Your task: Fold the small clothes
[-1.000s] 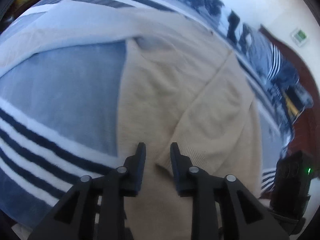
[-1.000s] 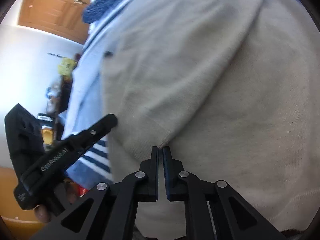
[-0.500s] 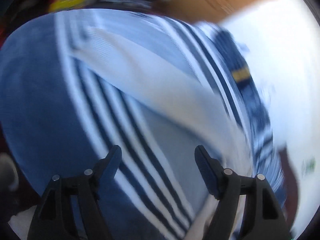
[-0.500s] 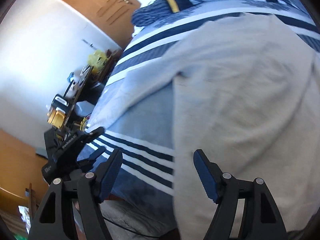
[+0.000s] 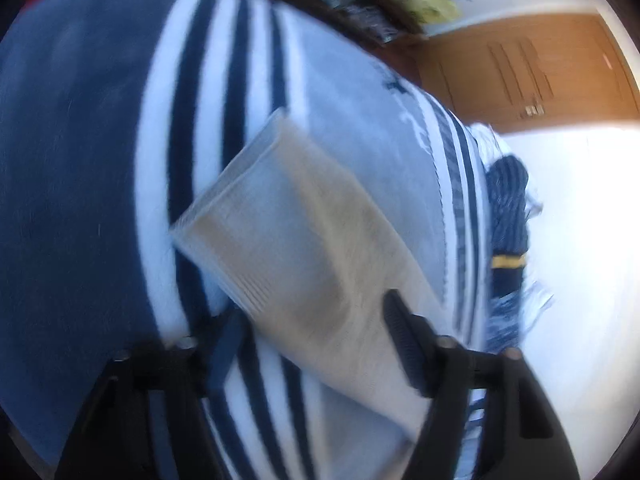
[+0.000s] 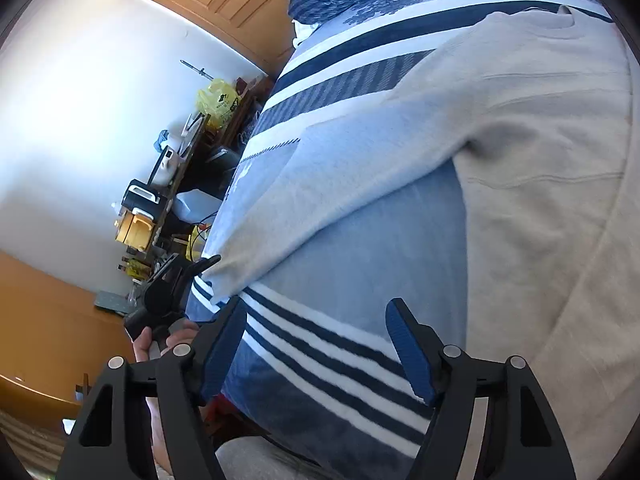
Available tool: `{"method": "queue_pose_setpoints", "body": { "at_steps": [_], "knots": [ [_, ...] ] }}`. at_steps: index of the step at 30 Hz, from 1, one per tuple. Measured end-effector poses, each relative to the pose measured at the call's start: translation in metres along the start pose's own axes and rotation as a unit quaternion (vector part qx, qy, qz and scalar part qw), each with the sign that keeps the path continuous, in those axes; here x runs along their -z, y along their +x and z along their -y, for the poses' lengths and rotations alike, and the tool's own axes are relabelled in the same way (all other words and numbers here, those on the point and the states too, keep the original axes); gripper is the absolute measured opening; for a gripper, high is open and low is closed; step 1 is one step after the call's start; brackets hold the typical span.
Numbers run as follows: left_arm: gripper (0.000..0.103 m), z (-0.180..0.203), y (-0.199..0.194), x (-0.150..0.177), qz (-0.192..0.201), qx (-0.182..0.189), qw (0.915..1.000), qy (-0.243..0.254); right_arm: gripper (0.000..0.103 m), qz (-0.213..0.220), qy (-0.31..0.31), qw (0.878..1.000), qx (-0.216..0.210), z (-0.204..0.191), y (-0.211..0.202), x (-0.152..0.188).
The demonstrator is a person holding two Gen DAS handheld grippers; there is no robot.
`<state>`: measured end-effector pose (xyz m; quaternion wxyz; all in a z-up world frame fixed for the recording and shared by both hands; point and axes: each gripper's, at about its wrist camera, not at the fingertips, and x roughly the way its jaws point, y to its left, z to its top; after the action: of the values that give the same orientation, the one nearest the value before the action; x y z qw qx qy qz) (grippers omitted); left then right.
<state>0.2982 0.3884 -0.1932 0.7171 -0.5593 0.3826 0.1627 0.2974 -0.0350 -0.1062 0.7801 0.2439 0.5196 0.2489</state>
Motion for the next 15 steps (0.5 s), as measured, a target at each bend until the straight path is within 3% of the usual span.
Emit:
{"method": "queue_pose_setpoints", "body": {
  "at_steps": [1,2,4,7,10,15],
  "knots": [
    [0.035,0.006,0.002,0.001,0.005,-0.029,0.9991,0.031,0.075,-0.002,0.001,1.0,0.003,0.0,0.002,-0.001],
    [0.028,0.007,0.002,-0.001,0.005,-0.049,0.9979,0.042,0.074,-0.003,0.003,1.0,0.007,0.001,0.003,-0.003],
    [0.005,0.017,-0.002,-0.005,0.019,-0.036,0.9977,0.053,0.073,-0.005,0.006,1.0,0.011,0.005,0.004,-0.007],
    [0.003,0.039,-0.015,0.001,0.061,-0.036,0.9932,0.093,0.072,0.006,0.014,1.0,0.019,0.017,0.0,-0.013],
    [0.003,0.084,-0.041,0.025,0.108,-0.007,0.9791,0.172,0.067,0.012,0.04,0.999,0.014,0.033,-0.006,-0.016],
    [0.003,0.153,-0.09,0.094,0.148,0.058,0.934,0.32,0.066,0.033,0.06,0.998,0.006,0.055,-0.032,-0.015]
  ]
}}
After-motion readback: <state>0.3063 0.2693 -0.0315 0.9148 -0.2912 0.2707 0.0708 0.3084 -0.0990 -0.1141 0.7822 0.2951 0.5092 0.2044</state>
